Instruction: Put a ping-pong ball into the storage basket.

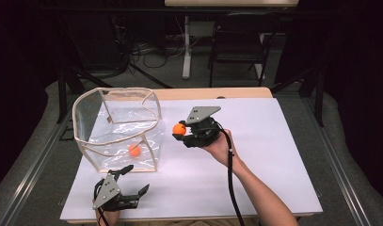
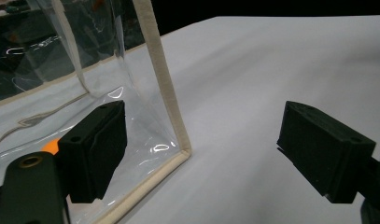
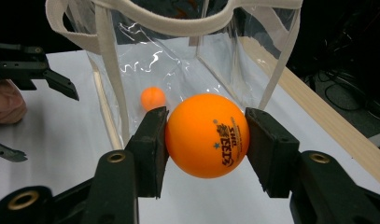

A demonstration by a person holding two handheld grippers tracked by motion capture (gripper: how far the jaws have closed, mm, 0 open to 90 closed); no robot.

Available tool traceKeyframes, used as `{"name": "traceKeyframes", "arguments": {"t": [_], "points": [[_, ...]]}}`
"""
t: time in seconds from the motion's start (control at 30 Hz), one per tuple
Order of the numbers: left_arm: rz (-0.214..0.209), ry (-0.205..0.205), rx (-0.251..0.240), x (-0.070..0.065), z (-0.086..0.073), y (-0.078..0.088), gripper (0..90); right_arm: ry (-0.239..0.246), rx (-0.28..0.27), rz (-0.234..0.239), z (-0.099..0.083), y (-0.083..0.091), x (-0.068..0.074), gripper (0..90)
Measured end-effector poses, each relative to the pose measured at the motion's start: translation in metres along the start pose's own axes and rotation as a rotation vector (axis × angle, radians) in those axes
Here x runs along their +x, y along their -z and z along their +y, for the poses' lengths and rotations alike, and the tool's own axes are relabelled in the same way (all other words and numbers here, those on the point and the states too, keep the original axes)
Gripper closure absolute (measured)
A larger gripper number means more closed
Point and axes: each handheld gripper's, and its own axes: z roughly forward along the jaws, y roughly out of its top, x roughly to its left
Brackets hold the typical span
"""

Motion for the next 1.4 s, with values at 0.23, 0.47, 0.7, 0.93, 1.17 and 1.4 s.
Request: {"name": "traceKeyframes", "arguments": {"t": [0.23, 0.47, 0.7, 0.93, 1.17, 1.4], "points": [[0.001, -0.002, -0.002, 0.0, 0.0, 0.0, 15.7, 0.003, -0.013, -0.007, 0.005, 0.001, -0.002, 50.9], [-0.001, 0.002, -0.001, 0.0, 0.0, -0.001, 15.7, 0.001, -0.022, -0.004, 0.009, 0.001, -0.004, 50.9], [-0.002, -0.001, -0.004, 0.001, 0.0, 0.0, 15.6, 0.013, -0.052, -0.017, 0.013, 0.004, -0.003, 51.0], [-0.004, -0.001, -0.003, 0.002, -0.001, 0.0, 15.7, 0.018, -0.043, -0.022, 0.02, 0.003, -0.005, 51.0], [-0.006, 0.0, -0.004, 0.001, 0.0, -0.001, 15.6, 0.024, -0.043, -0.025, 0.023, 0.001, -0.004, 50.9], [-0.007, 0.0, -0.002, 0.001, 0.0, -0.002, 15.6, 0.031, -0.052, -0.027, 0.03, 0.002, -0.005, 50.9]]}}
